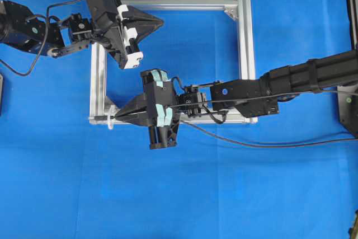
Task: Insert the wire through the string loop located on the left side.
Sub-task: 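Push the USB plug through the white loop with the right gripper, then move the open left gripper toward the plug emerging from the loop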
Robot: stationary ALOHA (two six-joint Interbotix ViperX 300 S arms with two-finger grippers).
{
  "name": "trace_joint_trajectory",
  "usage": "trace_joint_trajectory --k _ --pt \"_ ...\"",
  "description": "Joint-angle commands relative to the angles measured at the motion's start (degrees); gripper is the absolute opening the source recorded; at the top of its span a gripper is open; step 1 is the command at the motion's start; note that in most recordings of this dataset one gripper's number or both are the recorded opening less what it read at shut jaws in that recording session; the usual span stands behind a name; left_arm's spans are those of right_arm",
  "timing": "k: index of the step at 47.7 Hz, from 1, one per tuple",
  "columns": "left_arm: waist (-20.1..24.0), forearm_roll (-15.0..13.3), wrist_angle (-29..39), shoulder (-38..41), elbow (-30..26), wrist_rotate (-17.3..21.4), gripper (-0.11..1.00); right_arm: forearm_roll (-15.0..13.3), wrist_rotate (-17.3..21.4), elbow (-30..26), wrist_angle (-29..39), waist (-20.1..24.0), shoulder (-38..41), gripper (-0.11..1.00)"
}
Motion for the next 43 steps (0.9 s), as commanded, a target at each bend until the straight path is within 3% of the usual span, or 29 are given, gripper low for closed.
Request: trace_joint_trajectory --k 1,29,43 --pt "0.1 0.2 -0.3 -1.5 -0.8 0.1 0.0 0.0 -0.1 -1.6 -0.2 -0.2 -0.9 0.0" --pt "0.1 0.2 -0.3 -1.7 -0.2 0.1 0.0 0.0 -0.1 -2.1 -0.1 -0.2 -0.5 0.0" --pt "1.7 0.2 -0.3 -6.0 7.8 0.0 0.0 0.0 -0.1 -2.1 -0.1 -0.1 -0.5 0.0"
